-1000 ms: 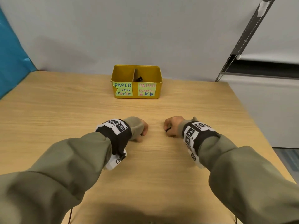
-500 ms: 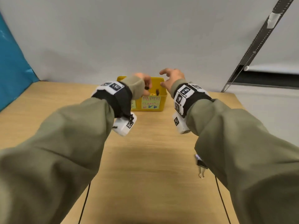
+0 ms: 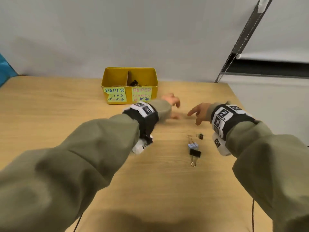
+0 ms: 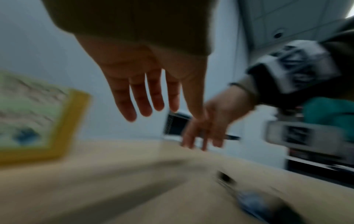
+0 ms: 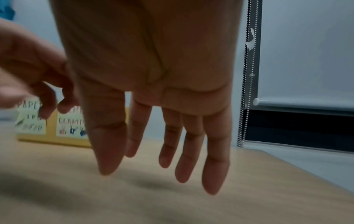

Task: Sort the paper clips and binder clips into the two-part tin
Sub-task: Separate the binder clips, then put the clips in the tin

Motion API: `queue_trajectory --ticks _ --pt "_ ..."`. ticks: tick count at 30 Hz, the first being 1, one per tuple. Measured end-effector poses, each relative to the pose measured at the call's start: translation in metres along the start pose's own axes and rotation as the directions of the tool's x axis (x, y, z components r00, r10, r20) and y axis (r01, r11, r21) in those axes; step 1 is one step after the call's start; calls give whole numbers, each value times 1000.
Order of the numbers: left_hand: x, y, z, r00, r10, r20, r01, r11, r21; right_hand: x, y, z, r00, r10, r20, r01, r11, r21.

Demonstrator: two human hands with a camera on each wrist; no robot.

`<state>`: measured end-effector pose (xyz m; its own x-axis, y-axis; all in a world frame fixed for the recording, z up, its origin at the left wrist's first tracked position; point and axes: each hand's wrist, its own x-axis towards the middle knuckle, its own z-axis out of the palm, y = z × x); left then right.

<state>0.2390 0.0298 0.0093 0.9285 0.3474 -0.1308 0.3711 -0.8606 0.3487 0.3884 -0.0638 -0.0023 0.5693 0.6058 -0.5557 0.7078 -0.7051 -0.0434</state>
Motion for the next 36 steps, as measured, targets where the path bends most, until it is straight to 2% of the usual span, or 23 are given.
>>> queue_trajectory --ticks 2,4,6,8,11,16,21,28,32,36 --pt "-14 29 31 986 83 148 -89 995 40 -3 12 13 998 37 60 -34 998 -44" --pt "-24 51 55 964 117 240 -142 986 92 -9 23 26 995 64 74 -60 996 -60" --pt "-25 64 72 947 99 307 -144 981 126 -15 31 41 998 46 41 -44 998 -49" --pt "-23 74 83 939 34 342 -97 981 168 -22 35 56 999 28 -34 -29 999 -41" --pt "-22 82 89 942 -46 334 -3 989 146 -23 38 69 995 25 -101 -18 997 69" --pt "-27 75 85 934 -67 351 17 989 144 -13 32 71 996 32 -79 -18 985 173" --pt "-38 45 77 936 -101 338 70 992 103 -1 6 70 991 -102 -82 122 945 304" --pt "-56 -9 65 950 -167 265 176 984 -8 0 -67 33 932 -264 -247 347 845 407" --pt "-57 -44 58 935 -252 251 302 935 -186 1 -100 -2 870 -316 -379 462 791 402" --pt "-60 -79 49 919 -325 224 392 821 -416 12 -127 -34 830 -255 -496 495 746 446"
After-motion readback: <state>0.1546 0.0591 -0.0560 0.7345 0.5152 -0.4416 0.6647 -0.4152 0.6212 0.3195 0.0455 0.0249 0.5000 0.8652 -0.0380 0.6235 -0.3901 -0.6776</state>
